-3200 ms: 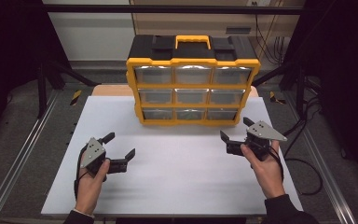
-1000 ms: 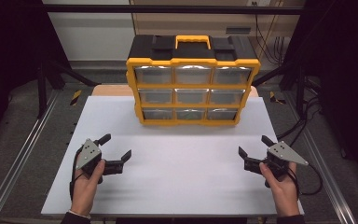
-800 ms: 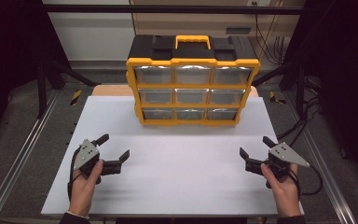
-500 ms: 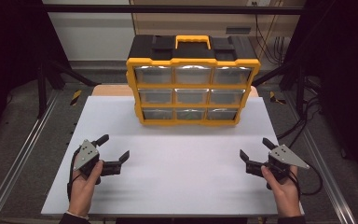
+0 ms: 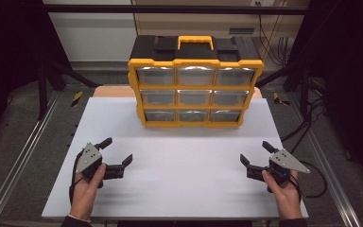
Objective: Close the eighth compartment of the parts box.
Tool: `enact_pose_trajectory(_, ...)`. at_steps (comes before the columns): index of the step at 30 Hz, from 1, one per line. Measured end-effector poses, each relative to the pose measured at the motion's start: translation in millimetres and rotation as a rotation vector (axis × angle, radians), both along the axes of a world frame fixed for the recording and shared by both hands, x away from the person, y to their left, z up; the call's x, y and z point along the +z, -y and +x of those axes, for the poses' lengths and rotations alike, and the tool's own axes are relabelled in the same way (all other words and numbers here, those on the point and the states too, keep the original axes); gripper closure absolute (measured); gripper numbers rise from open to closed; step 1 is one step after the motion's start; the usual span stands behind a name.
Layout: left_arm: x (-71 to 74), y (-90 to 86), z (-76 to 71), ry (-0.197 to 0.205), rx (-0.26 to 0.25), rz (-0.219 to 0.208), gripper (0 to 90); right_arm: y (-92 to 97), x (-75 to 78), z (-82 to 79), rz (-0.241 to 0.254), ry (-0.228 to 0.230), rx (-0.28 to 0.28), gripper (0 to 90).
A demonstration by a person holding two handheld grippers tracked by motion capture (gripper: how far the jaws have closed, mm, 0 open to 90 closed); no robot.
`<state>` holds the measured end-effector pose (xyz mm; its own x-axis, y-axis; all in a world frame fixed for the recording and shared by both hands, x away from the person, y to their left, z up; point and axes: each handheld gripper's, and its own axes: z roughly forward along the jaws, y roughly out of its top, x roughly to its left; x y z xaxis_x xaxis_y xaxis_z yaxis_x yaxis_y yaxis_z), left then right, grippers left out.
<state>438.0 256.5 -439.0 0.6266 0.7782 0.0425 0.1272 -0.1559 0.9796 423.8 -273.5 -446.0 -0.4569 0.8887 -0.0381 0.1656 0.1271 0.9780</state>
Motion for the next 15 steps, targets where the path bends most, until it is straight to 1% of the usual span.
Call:
enact_pose_trajectory(1, -0.3, 0.3, -0.4, -0.002, -0.001, 0.001, 1.2, -1.0, -0.9, 0.3, -0.002, -0.001, 0.006, 5.4)
enact_pose_trajectory(4, -1.4, 1.3, -1.7, -0.005, -0.002, -0.008, 1.1, -4.3, -4.9, 1.9, 0.020, -0.005, 0.027, 5.3)
enact_pose_trajectory(7, -1.9, 2.0, -2.4, -0.007, -0.005, -0.005, 1.1, -7.0, -9.5, 4.0, 0.040, -0.012, 0.039, 5.3)
enact_pose_trajectory(10, -1.6, 2.4, -1.6, -0.005, -0.007, -0.007, 1.1, -9.3, -12.4, 5.8, 0.036, -0.009, 0.053, 5.3)
enact_pose_trajectory(13, -1.8, 3.2, -0.5, -0.007, -0.006, -0.007, 1.1, -11.2, -13.4, 6.9, 0.053, -0.003, 0.058, 5.3)
enact_pose_trajectory(14, -1.8, 3.2, -0.5, -0.007, -0.006, -0.007, 1.1, -10.5, -13.5, 7.4, 0.040, -0.007, 0.050, 5.3)
enact_pose_trajectory(15, -2.0, 3.3, -0.3, -0.007, -0.009, -0.007, 1.1, -11.3, -13.9, 8.5, 0.053, -0.003, 0.055, 5.3)
